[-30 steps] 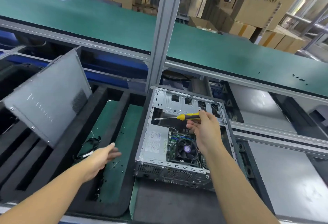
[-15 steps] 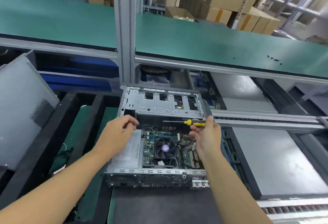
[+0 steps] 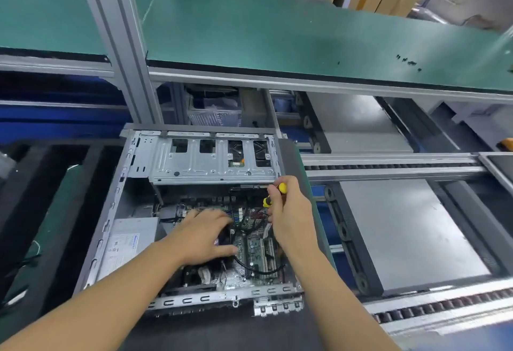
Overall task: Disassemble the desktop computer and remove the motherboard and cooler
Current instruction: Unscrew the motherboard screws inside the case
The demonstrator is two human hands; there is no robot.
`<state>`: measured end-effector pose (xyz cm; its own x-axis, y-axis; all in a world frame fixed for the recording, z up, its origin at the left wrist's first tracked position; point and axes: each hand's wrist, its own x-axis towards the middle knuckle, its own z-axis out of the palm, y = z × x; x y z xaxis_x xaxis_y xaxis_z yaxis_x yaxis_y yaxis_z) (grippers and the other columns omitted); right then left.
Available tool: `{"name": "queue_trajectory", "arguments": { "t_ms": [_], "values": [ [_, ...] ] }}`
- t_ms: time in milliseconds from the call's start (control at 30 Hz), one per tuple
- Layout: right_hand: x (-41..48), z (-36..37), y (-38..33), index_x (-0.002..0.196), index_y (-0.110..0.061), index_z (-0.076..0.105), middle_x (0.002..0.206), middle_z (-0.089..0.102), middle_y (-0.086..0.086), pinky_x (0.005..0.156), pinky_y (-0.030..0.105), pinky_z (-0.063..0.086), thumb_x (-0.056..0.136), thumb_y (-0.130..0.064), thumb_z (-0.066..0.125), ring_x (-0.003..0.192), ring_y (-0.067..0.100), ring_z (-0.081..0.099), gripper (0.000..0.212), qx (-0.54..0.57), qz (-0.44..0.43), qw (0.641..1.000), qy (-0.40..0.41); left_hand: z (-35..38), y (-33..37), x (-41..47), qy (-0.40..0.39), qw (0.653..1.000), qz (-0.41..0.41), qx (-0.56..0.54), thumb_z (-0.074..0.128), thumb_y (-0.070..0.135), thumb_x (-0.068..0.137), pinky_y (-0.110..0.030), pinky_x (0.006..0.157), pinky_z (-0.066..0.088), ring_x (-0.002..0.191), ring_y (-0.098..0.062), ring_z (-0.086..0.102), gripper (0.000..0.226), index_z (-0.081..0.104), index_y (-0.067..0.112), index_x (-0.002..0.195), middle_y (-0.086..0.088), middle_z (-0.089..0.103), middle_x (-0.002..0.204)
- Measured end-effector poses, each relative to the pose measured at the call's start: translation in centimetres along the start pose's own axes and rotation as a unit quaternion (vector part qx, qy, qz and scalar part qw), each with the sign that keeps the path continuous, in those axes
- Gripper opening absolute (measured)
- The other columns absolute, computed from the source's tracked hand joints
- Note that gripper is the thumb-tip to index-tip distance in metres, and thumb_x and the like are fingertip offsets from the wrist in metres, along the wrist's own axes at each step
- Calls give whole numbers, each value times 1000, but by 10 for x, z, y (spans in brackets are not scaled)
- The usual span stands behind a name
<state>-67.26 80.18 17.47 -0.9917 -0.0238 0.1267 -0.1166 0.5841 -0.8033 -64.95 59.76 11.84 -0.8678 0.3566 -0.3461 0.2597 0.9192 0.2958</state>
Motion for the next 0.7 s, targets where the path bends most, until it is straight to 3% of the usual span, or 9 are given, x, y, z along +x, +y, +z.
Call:
{"name": "queue_trajectory", "arguments": {
  "t_ms": [100, 167, 367, 567, 700],
  "values": [
    [7, -1, 9, 96, -39, 42, 73, 60, -6, 66, 50, 53, 103, -39, 44, 66, 19, 59, 7, -11, -7, 1000, -1, 4, 2, 16, 43, 999, 13, 8, 20, 77, 86, -40, 115, 23, 138, -10, 32, 79, 37, 32, 148, 12, 39, 150],
    [9, -2, 14, 97, -40, 43, 74, 60, -5, 66, 52, 54, 103, -39, 43, 67, 20, 60, 6, 23, 5, 1000, 14, 4, 11, 32, 65, 997, 28, 38, 21, 70, 91, -40, 114, 24, 139, -10, 31, 70, 37, 33, 148, 13, 38, 151],
    [6, 2, 19, 101, -43, 44, 78, 61, -4, 65, 52, 54, 102, -42, 41, 69, 24, 62, 4, 38, 15, 998, 41, 19, 37, 62, -42, 992, 19, 116, 49, 49, 93, -48, 116, 20, 144, -31, 18, 69, 29, 24, 154, 4, 25, 160],
    [6, 3, 16, 98, -51, 46, 72, 62, -7, 50, 34, 53, 102, -39, 43, 55, 15, 59, 14, 73, 39, 994, 70, 21, 17, 52, -56, 992, 75, 89, 44, 45, 96, -52, 115, 18, 142, -25, 26, 53, 37, 39, 148, 12, 26, 159],
    [5, 3, 12, 98, -51, 47, 87, 63, -4, 50, 40, 55, 97, -49, 41, 57, 17, 58, 6, 73, 36, 994, 77, 17, 14, 45, -58, 992, 92, 57, 46, 43, 95, -55, 115, 17, 139, -22, 30, 44, 52, 38, 139, 8, 33, 155]
  ]
}}
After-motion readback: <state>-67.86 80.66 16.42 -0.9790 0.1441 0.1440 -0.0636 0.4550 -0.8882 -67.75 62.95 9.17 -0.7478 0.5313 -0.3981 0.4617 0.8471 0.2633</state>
